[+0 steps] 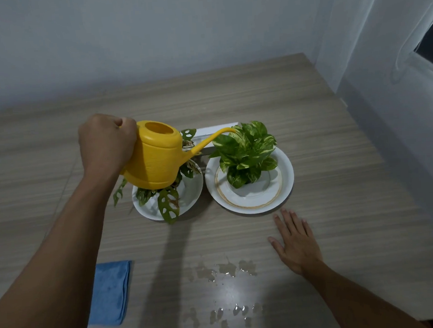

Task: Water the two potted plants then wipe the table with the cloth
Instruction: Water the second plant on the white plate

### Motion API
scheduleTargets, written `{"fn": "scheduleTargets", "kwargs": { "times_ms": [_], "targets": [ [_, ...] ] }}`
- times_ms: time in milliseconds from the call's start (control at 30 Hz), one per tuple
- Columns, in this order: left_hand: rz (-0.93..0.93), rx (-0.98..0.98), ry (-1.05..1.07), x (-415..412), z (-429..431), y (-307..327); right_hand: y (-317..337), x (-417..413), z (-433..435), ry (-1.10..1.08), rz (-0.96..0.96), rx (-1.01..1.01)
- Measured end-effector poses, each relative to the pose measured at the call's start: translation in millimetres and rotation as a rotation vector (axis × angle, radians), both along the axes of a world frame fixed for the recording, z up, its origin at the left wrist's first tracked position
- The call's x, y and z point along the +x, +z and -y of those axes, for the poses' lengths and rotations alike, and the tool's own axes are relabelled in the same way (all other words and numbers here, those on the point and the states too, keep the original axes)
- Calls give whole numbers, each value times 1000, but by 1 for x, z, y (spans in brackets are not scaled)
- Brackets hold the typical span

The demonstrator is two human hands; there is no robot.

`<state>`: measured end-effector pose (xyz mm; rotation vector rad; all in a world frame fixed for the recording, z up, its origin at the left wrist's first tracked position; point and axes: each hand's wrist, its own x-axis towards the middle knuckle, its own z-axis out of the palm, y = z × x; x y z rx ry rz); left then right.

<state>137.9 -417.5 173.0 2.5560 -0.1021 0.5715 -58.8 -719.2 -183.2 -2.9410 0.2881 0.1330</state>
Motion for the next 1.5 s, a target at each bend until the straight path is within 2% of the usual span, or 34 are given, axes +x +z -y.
{"fn": "scheduleTargets", "kwargs": {
  "times_ms": [367,733,1500],
  "targets": [
    [48,87,-12,3,-15,4,-1,0,0,-1,15,11],
    [32,51,-34,-1,0,1,-3,0,0,-3,12,2],
    [69,134,-23,13,-3,8,-1,-1,0,-5,50,2]
  ]
}}
